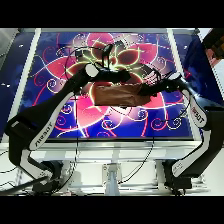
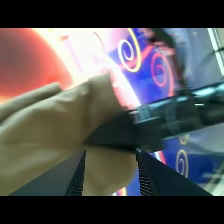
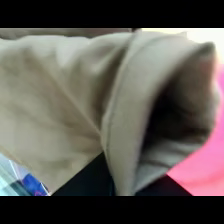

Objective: Fold the clothes and pants, and hang the long-sleeved shirts on hangers.

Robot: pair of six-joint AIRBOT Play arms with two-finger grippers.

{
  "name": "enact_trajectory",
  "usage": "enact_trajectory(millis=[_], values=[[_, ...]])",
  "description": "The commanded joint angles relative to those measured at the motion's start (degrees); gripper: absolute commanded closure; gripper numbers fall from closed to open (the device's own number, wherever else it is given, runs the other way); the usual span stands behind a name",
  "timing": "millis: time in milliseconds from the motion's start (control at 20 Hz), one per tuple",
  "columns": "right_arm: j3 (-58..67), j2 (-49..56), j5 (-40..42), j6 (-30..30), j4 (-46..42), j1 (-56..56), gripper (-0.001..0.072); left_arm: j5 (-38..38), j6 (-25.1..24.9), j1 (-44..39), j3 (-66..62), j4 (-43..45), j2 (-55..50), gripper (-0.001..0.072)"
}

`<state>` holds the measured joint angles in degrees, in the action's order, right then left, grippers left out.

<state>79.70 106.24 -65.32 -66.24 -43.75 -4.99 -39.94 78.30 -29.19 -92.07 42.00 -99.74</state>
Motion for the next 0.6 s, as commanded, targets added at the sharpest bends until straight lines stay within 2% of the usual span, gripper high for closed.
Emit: enact_trajectory(millis=[0, 100, 150, 200, 250, 300, 400, 550], values=[[1.27, -4.85, 1.44, -0.09, -3.65, -5.75, 0.0703, -4.81, -0.79, 5.75, 0.00, 0.02, 1.79, 0.0368], [1.44, -8.87, 2.75, -0.11, -5.92, -11.78, 0.0703, -7.98, -1.51, 10.91, 0.00, 0.22, 3.56, 0.0369], [1.44, -10.71, 3.10, -0.11, -7.28, -15.10, 0.0702, -9.57, -2.73, 13.64, 0.00, 1.25, 4.81, 0.0402], [1.44, -12.59, 3.41, -0.11, -9.03, -18.86, 0.0703, -11.13, -2.73, 16.11, 0.00, 3.91, 6.21, 0.0510], [1.44, -14.16, 3.50, -0.11, -10.88, -22.64, 0.0703, -12.98, -2.73, 18.73, 0.00, 8.02, 8.09, 0.0650], [1.44, -15.65, 3.50, -0.15, -12.94, -27.02, 0.0702, -14.67, -2.71, 20.98, 0.00, 12.57, 9.97, 0.0692], [1.44, -17.53, 3.17, -1.90, -15.47, -35.93, 0.0702, -18.29, -2.69, 24.92, 0.00, 23.71, 14.10, 0.0693], [1.44, -18.62, 1.68, -9.27, -16.76, -49.57, 0.0703, -24.26, -1.70, 27.98, 0.00, 43.52, 18.84, 0.0693]])
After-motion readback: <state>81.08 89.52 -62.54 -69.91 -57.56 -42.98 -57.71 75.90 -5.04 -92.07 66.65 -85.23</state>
